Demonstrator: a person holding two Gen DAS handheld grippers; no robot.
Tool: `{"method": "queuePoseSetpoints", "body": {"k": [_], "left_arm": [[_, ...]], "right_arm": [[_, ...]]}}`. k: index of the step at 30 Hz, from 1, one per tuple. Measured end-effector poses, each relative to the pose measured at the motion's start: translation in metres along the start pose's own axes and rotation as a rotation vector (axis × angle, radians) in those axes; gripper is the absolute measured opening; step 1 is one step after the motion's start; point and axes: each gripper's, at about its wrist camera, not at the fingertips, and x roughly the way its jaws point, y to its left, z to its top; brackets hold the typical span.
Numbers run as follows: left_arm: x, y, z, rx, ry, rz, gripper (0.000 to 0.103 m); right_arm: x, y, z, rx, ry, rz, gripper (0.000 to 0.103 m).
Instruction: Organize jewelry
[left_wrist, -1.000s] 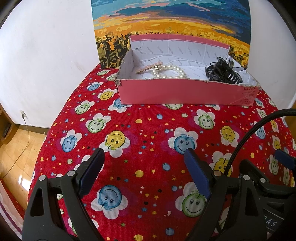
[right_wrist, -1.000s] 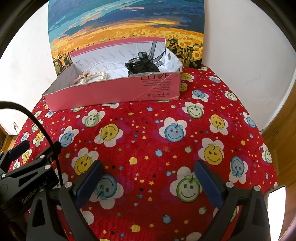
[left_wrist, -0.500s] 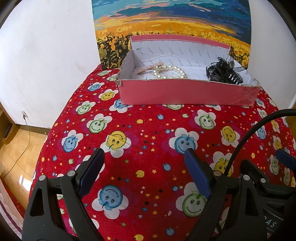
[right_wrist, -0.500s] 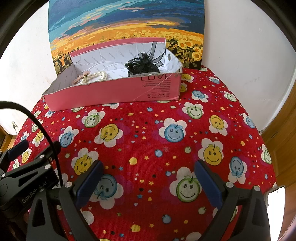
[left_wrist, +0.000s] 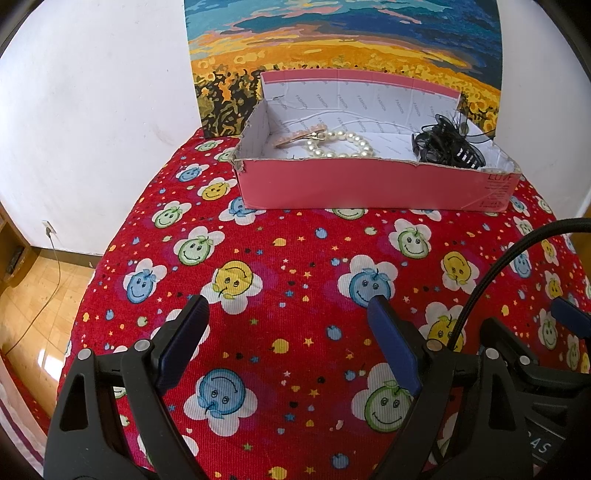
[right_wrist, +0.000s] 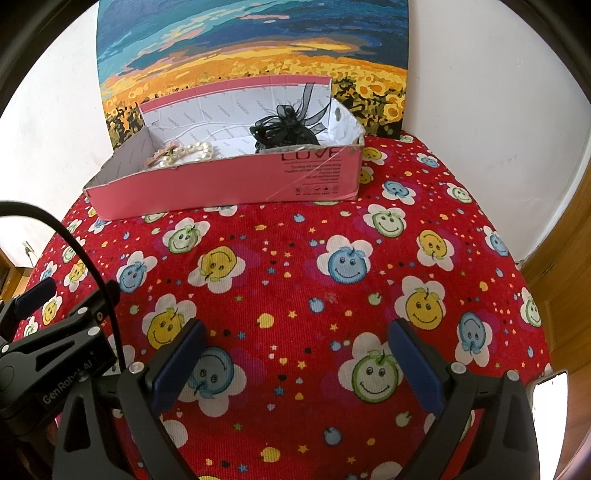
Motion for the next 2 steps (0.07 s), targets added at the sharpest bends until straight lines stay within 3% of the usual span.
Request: {"method": "queuePoseSetpoints", "body": {"k": [2], "left_arm": [[0.0002,-0.0004,-0.0001,0.000,0.002,-0.002,0.086]], "right_arm": [[-0.0003,0.0011,-0.0008,0.001,0.001,-0.001,0.100]]}}
